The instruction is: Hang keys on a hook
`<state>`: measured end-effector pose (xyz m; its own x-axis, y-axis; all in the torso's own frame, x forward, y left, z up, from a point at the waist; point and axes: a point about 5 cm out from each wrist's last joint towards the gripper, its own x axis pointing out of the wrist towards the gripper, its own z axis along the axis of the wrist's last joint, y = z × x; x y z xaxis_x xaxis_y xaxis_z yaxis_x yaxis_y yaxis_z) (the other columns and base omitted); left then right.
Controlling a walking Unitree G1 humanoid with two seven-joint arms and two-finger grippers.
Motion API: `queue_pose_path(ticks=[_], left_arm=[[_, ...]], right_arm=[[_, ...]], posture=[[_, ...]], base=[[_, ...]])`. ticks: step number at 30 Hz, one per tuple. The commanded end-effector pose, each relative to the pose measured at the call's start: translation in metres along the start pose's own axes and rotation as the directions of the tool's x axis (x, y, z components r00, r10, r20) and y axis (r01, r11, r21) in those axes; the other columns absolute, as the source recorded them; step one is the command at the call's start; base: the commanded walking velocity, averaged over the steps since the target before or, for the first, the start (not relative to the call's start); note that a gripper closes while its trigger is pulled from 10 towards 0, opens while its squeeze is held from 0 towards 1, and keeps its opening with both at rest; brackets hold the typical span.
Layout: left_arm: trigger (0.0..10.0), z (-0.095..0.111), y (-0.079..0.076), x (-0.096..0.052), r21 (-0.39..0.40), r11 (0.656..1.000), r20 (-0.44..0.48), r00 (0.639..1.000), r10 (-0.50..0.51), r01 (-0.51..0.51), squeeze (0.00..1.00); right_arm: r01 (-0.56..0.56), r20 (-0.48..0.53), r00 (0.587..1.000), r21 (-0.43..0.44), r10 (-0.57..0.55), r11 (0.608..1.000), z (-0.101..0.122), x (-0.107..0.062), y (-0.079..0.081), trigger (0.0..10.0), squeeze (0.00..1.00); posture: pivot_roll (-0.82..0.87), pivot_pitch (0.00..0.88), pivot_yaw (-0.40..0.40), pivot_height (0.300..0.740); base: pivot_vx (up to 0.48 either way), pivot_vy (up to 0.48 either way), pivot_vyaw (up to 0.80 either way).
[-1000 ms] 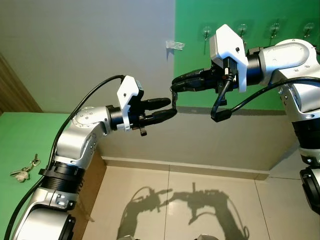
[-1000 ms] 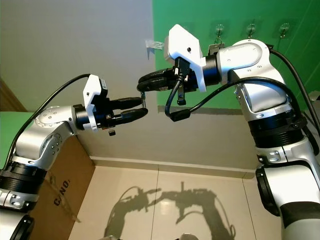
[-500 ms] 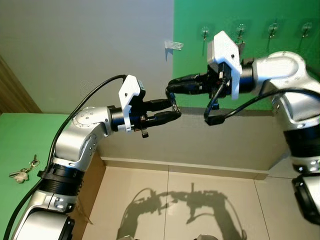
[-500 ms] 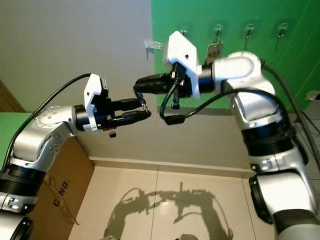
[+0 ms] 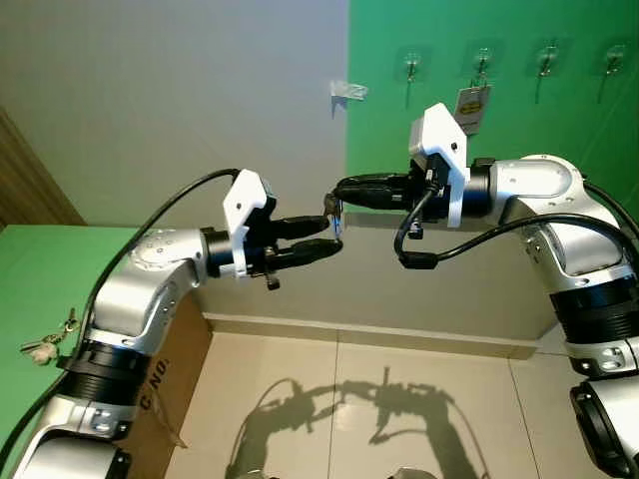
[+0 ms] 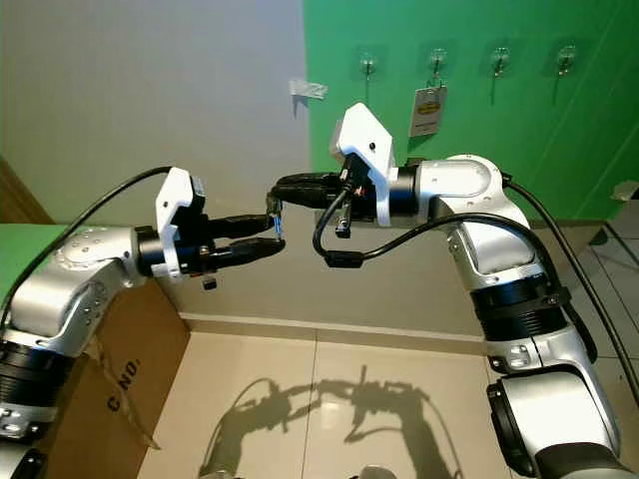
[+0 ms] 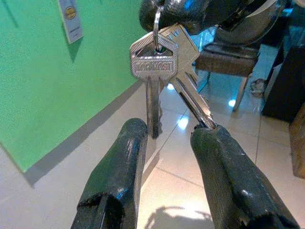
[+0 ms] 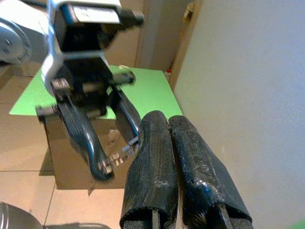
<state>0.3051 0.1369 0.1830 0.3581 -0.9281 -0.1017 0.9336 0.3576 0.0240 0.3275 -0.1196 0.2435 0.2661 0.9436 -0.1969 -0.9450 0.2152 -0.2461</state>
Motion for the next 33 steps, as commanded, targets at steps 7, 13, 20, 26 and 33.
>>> queue_pose_path(ticks=[7, 13, 20, 26, 33], left_arm=[[10.0, 0.005, 0.009, -0.017, 0.014, 0.996, 0.011, 0.996, 0.088, -0.088, 0.0], [10.0, -0.005, -0.007, -0.026, -0.034, 0.993, 0.021, 0.993, 0.112, -0.111, 0.0], [10.0, -0.009, -0.009, -0.032, -0.046, 0.991, 0.001, 0.992, 0.123, -0.123, 0.0], [10.0, -0.005, -0.007, -0.03, -0.035, 0.992, -0.003, 0.993, 0.117, -0.117, 0.0], [10.0, -0.003, -0.009, -0.006, -0.036, 0.999, 0.007, 1.0, 0.023, -0.023, 0.0]], right_arm=[[0.026, -0.044, 0.999, 0.038, -0.025, 0.999, -0.023, -0.005, 0.002, 0.0, 0.0], [-0.003, -0.038, 0.999, 0.068, 0.006, 0.998, -0.028, -0.009, 0.017, 0.0, 0.0], [0.0, -0.057, 0.998, 0.084, 0.005, 0.996, -0.036, -0.01, 0.017, 0.0, 0.0], [-0.001, -0.062, 0.998, 0.078, 0.006, 0.997, -0.034, -0.009, 0.017, 0.0, 0.0], [-0.028, -0.047, 0.998, 0.073, 0.032, 0.997, -0.029, -0.002, 0.018, 0.0, 0.0]], posture=[[-0.24, 0.01, 0.103, 0.74], [-0.24, 0.017, 0.105, 0.74], [-0.23, 0.02, 0.106, 0.74], [-0.23, 0.021, 0.106, 0.74], [-0.24, 0.023, 0.107, 0.74]], base=[[0.0, 0.0, 0.0], [0.0, 0.0, 0.0], [0.0, 0.0, 0.0], [0.0, 0.0, 0.0], [0.0, 0.0, 0.0]])
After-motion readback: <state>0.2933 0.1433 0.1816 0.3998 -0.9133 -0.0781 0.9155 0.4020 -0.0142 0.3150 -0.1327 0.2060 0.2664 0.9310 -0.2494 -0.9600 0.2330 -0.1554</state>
